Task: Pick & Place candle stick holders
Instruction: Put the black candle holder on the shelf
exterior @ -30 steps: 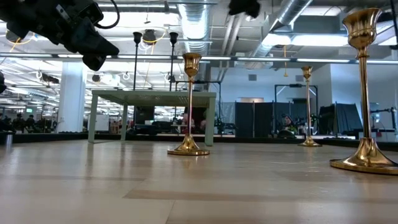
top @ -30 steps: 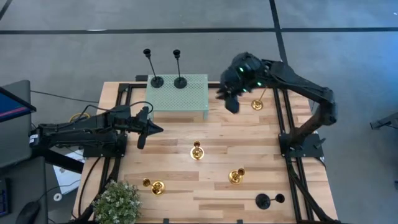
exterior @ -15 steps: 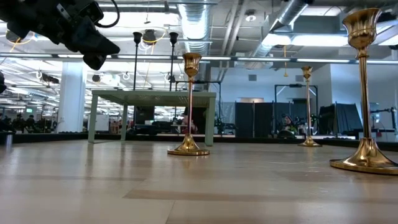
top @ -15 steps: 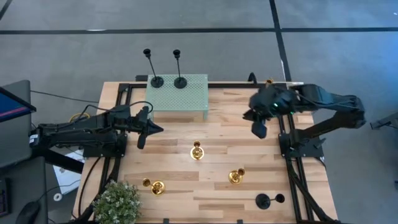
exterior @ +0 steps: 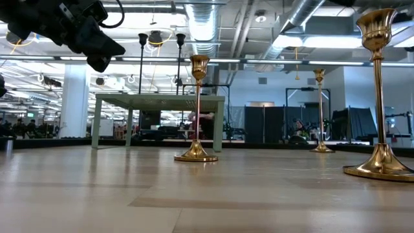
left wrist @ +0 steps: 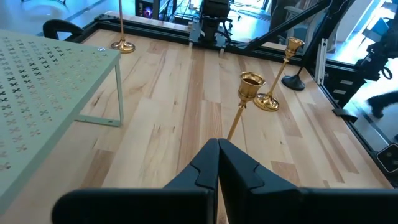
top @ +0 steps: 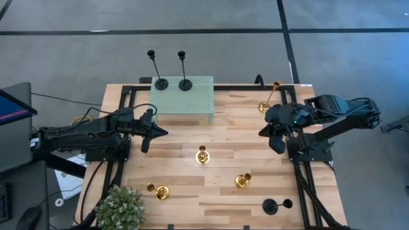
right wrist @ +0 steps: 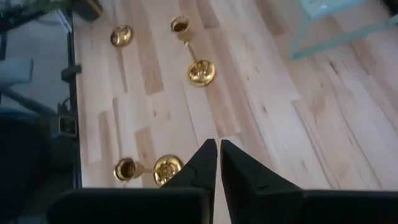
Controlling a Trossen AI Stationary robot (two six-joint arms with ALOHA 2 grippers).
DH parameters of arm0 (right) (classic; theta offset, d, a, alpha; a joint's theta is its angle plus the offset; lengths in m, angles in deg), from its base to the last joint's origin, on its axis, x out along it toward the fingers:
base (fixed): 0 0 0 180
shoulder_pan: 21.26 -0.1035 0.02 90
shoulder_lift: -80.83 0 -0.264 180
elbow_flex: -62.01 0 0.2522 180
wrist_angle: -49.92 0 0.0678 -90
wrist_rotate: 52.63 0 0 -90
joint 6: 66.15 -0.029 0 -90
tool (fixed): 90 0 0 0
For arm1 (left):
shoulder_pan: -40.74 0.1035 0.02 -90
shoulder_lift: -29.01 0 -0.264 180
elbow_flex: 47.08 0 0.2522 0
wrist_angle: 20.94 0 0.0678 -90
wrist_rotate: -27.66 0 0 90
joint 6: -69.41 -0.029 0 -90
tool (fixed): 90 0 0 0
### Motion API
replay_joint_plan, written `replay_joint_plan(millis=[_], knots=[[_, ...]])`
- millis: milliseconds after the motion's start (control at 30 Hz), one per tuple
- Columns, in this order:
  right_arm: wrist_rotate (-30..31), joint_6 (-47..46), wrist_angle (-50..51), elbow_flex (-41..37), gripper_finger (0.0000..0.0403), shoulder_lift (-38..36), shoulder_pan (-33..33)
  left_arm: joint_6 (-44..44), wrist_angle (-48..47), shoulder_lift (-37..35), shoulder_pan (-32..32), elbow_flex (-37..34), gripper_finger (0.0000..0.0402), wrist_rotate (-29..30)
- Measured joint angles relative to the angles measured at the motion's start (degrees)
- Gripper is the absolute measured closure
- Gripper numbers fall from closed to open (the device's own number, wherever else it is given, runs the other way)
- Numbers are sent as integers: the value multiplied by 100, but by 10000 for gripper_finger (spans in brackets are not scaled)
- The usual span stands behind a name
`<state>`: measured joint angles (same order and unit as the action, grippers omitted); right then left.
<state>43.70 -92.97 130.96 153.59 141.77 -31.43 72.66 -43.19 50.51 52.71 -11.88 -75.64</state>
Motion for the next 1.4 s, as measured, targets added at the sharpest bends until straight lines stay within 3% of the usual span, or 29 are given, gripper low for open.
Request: replay_joint_plan(millis=[133,333,533,1033,1400], knots=[[84,-310,13,-2,401,176,8,0,11,0,0,0,394,0],[-1273,-1400,764,-2,402,298,-12,0,37,-1,-2,0,394,-2],[-1978,-2408,978,8,402,328,-389,0,60,0,0,0,394,0],[-2033,-5632,918,298,403,328,-2492,1,111,0,-1,0,394,0],[-2024,-6964,678,307,403,721,-3517,2,156,0,-2,0,394,0]])
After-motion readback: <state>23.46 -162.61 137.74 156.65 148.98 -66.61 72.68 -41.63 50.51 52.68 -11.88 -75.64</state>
